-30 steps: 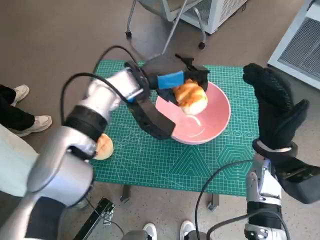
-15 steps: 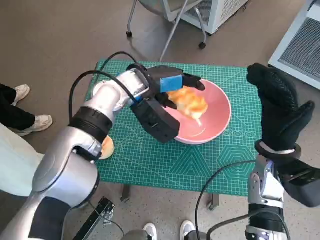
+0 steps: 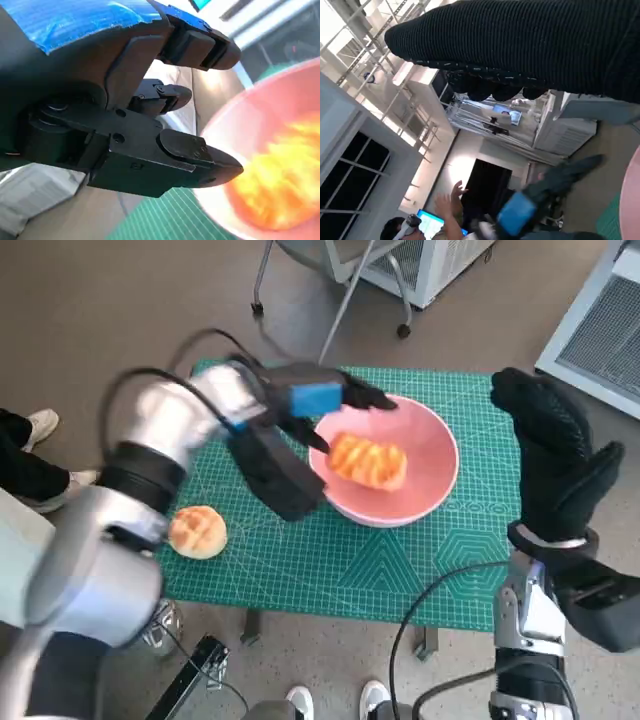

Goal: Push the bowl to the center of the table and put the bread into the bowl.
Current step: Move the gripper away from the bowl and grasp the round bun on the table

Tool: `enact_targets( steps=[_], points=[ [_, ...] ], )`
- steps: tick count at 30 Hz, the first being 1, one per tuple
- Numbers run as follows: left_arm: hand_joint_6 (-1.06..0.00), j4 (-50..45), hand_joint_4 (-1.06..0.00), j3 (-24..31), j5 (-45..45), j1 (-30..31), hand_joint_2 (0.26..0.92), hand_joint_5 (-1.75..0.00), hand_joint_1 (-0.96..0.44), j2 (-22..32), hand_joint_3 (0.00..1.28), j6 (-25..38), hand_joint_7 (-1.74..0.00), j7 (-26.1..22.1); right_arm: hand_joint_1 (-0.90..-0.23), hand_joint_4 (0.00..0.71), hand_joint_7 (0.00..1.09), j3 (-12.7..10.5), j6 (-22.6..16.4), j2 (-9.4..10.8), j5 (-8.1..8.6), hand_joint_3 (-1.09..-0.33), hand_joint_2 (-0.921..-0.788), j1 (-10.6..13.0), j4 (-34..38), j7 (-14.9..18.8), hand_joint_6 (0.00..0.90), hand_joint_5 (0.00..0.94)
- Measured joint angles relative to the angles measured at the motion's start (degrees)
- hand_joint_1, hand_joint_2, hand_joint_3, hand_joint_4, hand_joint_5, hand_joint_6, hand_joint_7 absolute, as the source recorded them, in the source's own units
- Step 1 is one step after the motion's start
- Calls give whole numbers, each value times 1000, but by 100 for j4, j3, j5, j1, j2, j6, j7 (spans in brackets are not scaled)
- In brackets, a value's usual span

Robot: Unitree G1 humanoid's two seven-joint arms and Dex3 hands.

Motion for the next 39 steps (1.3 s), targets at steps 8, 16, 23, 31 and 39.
enact_targets(
  steps=[8, 16, 23, 31, 39],
  points=[
    [-533, -1194, -454, 704, -547, 555, 798, -43, -85, 1232, 0, -557, -155, -164, -600, 372, 745, 17, -4, 57, 26, -752, -921, -16, 46, 63, 43, 5],
    [-514, -2058, -450, 1427, -1018, 1555, 803, -31, -64, 2414, 2, -847, -141, -559, -598, 372, 738, 0, -23, 57, 35, -752, -921, -49, 142, 127, 43, 5],
    [-524, -2516, -471, 1886, -1451, 2423, 781, -35, -33, 3011, 0, -914, -144, -1122, -595, 374, 737, 9, -30, 69, 58, -749, -921, -93, 253, 179, 51, 5],
    [-571, -3473, -500, 2202, -986, 3223, 736, -18, -168, 3420, 1, -843, -103, -1219, -594, 377, 737, 57, -24, 96, 139, -749, -921, -202, 351, 306, 48, 6],
    [-542, -4054, -446, 2222, -324, 3782, 707, -1, -260, 3626, 0, -498, -51, -1460, -595, 385, 750, 50, 72, 87, 249, -748, -921, -271, 429, 452, 45, 9]
  ],
)
